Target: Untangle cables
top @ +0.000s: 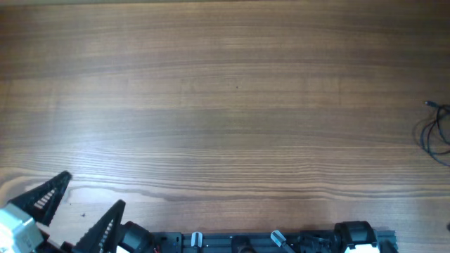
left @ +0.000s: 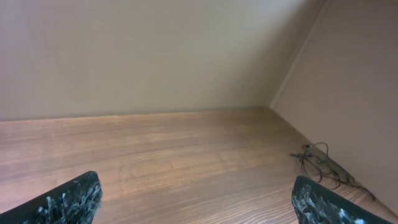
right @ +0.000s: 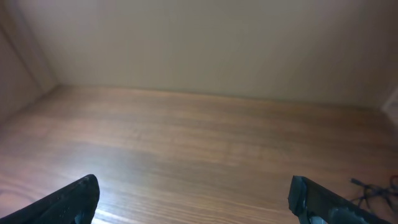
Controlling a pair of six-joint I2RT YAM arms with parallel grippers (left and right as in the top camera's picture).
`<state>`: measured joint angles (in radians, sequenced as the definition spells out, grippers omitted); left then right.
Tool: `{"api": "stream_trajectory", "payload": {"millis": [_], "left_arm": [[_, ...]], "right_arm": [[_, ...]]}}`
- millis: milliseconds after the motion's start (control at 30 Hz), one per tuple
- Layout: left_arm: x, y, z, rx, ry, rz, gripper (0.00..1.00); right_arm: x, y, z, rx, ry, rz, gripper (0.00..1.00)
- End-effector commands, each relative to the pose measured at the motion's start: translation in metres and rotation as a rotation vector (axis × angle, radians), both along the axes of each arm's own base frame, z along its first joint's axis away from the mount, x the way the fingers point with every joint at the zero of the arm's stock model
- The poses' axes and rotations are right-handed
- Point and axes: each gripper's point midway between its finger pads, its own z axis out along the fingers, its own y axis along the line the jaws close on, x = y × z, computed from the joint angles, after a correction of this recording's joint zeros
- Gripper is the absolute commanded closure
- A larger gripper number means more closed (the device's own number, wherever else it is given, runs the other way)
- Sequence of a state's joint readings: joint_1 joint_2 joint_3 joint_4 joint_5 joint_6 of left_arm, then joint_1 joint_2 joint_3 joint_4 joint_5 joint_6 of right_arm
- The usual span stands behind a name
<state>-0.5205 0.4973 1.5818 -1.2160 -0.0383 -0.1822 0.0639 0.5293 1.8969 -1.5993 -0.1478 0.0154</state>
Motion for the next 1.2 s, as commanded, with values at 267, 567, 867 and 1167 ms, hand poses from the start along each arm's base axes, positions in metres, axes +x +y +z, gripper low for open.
{"api": "stream_trajectory", "payload": {"millis": [267, 567, 867, 1167], "left_arm": [[-0.003, 0.005, -0.005, 0.001, 0.014, 0.019, 0.0], [-0.003, 0.005, -0.007, 0.004, 0.021, 0.015, 0.0], [-0.003, 0.004, -0.006, 0.002, 0.018, 0.015, 0.0], [-0.003, 0.004, -0.006, 0.002, 0.018, 0.015, 0.0]], "right_arm": [[-0.104, -0.02, 0.003, -0.012, -0.411, -0.082, 0.01], [-0.111, -0.025, -0.007, -0.118, -0.397, -0.103, 0.04], [-0.106, -0.017, 0.034, -0.109, -0.554, -0.067, 0.07], [0.078, 0.05, 0.021, -0.099, -0.607, 0.268, 0.0]]}}
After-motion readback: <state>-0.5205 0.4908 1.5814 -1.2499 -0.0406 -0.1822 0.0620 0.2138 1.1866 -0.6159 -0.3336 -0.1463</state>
